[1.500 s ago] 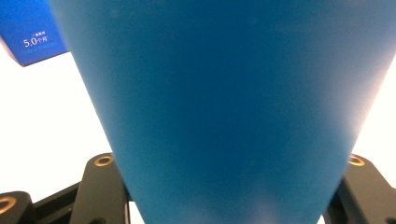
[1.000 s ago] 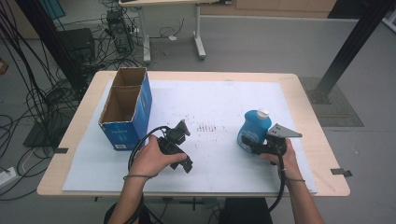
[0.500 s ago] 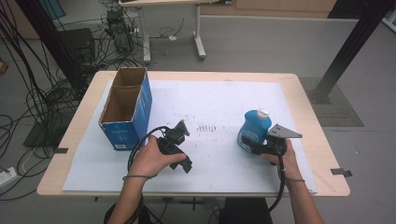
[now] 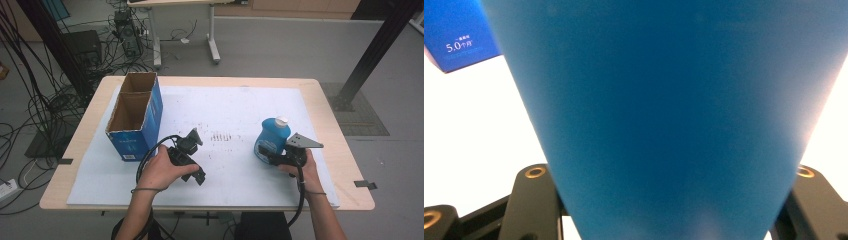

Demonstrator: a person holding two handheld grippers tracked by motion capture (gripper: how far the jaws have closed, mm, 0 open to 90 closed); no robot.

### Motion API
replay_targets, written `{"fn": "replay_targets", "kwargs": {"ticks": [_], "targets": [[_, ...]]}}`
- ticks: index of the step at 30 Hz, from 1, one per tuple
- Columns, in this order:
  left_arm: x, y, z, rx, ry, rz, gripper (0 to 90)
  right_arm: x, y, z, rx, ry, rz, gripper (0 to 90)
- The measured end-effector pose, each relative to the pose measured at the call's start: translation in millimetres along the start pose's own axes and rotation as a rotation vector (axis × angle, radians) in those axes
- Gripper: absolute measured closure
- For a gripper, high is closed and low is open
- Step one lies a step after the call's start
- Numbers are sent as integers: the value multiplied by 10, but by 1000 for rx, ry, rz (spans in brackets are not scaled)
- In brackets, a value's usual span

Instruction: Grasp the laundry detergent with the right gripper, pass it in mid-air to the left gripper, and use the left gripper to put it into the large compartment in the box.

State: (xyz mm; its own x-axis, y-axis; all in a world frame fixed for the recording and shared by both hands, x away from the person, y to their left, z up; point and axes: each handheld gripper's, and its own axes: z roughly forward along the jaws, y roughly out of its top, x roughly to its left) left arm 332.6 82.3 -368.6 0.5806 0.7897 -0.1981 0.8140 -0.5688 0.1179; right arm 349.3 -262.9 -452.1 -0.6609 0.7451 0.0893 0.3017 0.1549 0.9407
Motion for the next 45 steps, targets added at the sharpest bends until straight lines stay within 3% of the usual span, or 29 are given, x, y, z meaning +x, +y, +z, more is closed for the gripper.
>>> {"fn": "replay_targets", "kwargs": {"ticks": [23, 39, 45], "targets": [[-15, 11, -46, -5, 6, 6, 75, 8, -11, -2, -11, -6, -8, 403], [22, 16, -307, -27, 24, 38, 75, -22, 2, -18, -6, 29, 0, 405], [10, 6, -405, -29, 35, 77, 74, 4, 28, -29, -3, 52, 0, 405]]}}
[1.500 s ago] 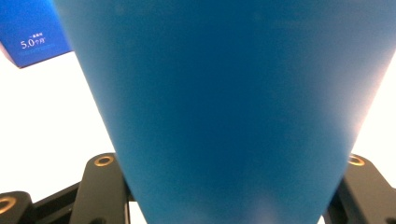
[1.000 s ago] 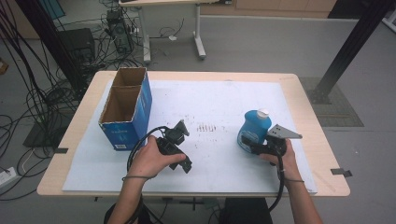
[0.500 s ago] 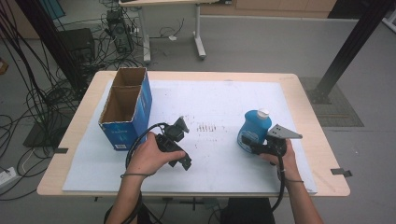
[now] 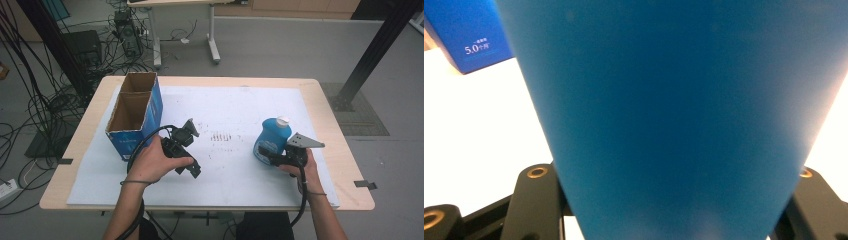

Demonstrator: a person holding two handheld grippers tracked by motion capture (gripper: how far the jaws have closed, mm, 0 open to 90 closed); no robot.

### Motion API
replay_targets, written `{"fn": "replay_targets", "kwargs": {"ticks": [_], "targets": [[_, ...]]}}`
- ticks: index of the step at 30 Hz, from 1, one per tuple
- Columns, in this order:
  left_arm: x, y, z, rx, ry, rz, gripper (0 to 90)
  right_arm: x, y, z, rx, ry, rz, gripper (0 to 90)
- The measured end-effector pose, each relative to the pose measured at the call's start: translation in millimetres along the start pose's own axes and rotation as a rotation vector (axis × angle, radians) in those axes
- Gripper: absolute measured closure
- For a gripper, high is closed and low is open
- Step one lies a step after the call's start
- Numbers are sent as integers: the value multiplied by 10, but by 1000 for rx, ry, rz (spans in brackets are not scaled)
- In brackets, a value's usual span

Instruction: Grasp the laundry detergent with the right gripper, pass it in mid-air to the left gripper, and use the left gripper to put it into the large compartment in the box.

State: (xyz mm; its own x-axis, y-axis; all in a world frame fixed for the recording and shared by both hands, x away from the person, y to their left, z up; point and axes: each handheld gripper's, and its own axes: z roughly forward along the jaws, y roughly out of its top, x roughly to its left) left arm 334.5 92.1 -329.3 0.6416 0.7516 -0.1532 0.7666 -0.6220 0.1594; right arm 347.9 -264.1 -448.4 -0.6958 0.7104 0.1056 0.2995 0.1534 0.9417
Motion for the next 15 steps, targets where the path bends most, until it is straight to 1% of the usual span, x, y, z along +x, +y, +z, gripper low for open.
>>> {"fn": "replay_targets", "kwargs": {"ticks": [1, 4, 6, 8, 9, 10, 11, 12, 14, 15], "targets": [[-8, -1, -26, -7, -2, 13, 73, 11, 16, 1, 3, 7, -2, 405], [-14, -3, -54, -9, -5, 25, 72, 26, 43, 2, 11, 19, -9, 405], [-15, -3, -79, -8, -2, 33, 73, 34, 71, 6, 13, 29, -7, 405], [-3, -1, -139, -12, 1, 51, 73, 38, 90, 9, 13, 41, -3, 405], [-3, -1, -139, -12, 1, 51, 73, 38, 90, 9, 13, 41, -3, 405], [-1, 2, -168, -15, 2, 63, 73, 41, 104, 12, 15, 56, 0, 405], [2, 6, -184, -14, -1, 70, 72, 46, 111, 13, 15, 62, 0, 405], [2, 6, -184, -14, -1, 70, 72, 46, 111, 13, 15, 62, 0, 405], [-11, 19, -219, -12, 21, 96, 72, 58, 135, 12, 23, 85, 1, 405], [-11, 24, -231, -9, 23, 103, 72, 67, 150, 12, 27, 97, 3, 405]]}}
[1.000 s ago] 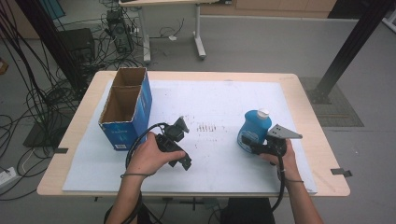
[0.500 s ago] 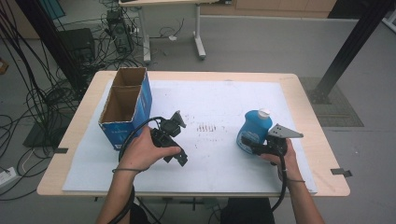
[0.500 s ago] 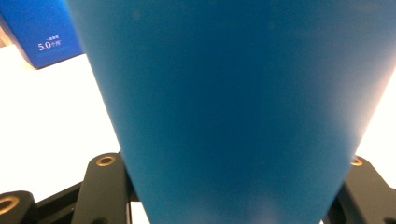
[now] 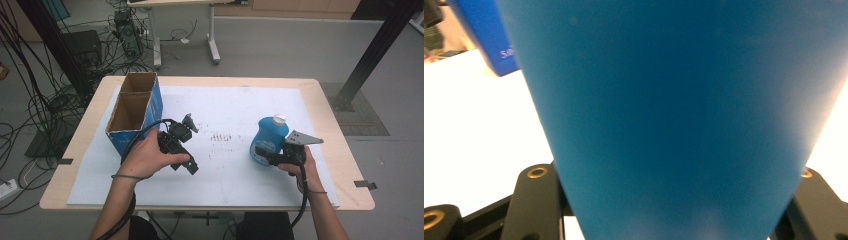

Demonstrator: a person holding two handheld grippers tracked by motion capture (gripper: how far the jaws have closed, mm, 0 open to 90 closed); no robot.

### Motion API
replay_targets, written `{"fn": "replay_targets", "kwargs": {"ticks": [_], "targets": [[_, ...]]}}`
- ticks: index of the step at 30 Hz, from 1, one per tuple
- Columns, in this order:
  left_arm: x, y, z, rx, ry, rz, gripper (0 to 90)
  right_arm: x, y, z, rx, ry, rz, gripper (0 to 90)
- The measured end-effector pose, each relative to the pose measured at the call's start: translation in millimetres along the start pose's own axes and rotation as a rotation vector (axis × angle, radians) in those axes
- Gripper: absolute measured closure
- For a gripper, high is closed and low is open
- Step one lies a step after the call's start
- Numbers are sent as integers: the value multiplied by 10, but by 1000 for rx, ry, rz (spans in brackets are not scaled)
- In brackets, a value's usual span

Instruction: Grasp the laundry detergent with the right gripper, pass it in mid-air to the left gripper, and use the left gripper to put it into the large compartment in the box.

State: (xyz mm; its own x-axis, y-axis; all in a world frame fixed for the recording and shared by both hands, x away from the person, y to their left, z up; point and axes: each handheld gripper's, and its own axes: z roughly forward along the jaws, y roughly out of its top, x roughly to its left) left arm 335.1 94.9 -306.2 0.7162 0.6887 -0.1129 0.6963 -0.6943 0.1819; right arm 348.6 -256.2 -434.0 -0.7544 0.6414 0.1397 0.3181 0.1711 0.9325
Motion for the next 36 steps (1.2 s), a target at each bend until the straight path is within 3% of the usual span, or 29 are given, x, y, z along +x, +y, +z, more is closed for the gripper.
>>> {"fn": "replay_targets", "kwargs": {"ticks": [2, 10, 16, 27, 36], "targets": [[-11, 15, -50, -4, 10, 26, 73, 13, 36, 0, 5, 23, -4, 406], [-23, 39, -193, -20, 11, 61, 73, 62, 135, -11, -4, 86, -13, 407], [-70, 58, -309, -22, 0, 116, 73, 124, 223, -10, -9, 176, -44, 407], [-121, 100, -490, -30, -9, 184, 74, 201, 265, 33, 13, 259, -63, 407], [-171, 237, -627, -11, 18, 242, 75, 307, 340, 87, 30, 325, -105, 407]]}}
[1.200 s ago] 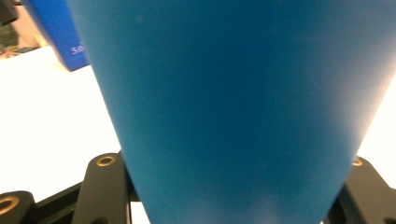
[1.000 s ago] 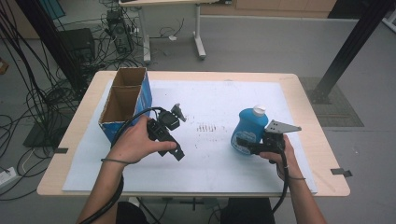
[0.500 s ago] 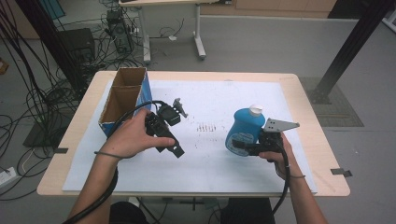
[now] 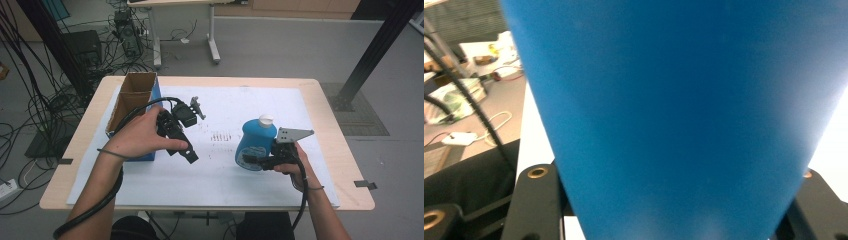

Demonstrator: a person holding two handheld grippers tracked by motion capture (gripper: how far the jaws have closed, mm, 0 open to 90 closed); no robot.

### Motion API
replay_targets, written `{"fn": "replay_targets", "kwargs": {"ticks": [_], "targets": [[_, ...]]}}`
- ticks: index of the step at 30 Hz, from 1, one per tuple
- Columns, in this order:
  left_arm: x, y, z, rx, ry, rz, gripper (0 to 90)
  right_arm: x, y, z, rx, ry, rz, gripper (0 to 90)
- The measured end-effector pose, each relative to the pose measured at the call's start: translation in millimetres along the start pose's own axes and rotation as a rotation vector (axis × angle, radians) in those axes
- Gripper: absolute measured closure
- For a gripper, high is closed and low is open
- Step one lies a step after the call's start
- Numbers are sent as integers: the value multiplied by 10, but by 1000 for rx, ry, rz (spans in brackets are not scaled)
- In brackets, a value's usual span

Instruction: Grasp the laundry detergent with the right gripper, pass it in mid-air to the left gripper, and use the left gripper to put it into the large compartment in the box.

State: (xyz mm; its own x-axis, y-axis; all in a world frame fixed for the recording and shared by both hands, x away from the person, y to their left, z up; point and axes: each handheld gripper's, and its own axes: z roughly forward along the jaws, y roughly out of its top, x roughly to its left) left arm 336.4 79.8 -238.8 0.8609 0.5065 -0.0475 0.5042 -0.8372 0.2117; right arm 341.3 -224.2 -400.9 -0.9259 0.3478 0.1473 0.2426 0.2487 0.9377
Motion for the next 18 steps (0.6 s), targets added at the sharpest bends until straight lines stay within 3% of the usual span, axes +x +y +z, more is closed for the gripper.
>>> {"fn": "replay_targets", "kwargs": {"ticks": [18], "targets": [[-96, 179, -169, 27, 0, 101, 74, 93, 91, 176, 32, 113, -55, 407]]}}
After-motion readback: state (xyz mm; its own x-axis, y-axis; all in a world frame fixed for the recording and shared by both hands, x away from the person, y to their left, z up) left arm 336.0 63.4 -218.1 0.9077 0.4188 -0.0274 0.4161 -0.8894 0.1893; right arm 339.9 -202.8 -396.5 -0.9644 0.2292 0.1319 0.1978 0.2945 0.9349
